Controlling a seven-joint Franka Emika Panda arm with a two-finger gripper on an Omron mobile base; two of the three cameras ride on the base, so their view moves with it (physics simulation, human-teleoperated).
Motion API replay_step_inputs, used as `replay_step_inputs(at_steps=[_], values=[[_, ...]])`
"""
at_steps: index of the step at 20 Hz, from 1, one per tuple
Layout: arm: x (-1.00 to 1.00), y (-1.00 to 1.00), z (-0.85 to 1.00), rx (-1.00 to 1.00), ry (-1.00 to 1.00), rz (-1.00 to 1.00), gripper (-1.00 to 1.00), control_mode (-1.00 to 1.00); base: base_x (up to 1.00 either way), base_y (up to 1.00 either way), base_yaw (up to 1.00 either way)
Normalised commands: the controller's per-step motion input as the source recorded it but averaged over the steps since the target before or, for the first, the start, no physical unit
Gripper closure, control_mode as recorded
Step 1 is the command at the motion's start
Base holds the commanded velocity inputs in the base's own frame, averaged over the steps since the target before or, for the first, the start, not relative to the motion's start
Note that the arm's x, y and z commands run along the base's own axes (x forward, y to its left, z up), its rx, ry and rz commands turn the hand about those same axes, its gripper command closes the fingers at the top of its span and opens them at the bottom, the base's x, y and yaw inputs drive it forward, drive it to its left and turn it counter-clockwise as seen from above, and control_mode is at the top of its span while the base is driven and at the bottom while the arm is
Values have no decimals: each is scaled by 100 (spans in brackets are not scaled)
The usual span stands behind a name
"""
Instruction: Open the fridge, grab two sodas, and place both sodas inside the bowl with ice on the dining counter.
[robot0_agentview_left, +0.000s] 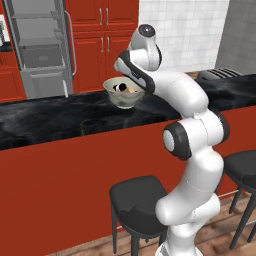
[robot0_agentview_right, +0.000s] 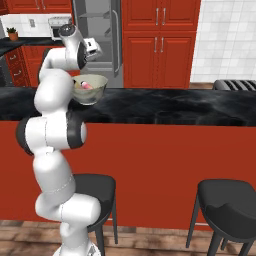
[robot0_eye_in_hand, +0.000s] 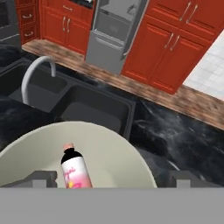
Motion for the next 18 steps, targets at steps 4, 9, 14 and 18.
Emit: replay_step_inputs(at_steps=[4,9,14,18], values=[[-62,-26,0,0,-11,-1,-100,-100,0,0,0],[-77,-33,-5,0,-12,0,-100,-100,0,0,0],[-81,-30,-8,0,-13,0,-100,-100,0,0,0],[-84,-23,-5,0,-15,0,-100,-100,0,0,0]])
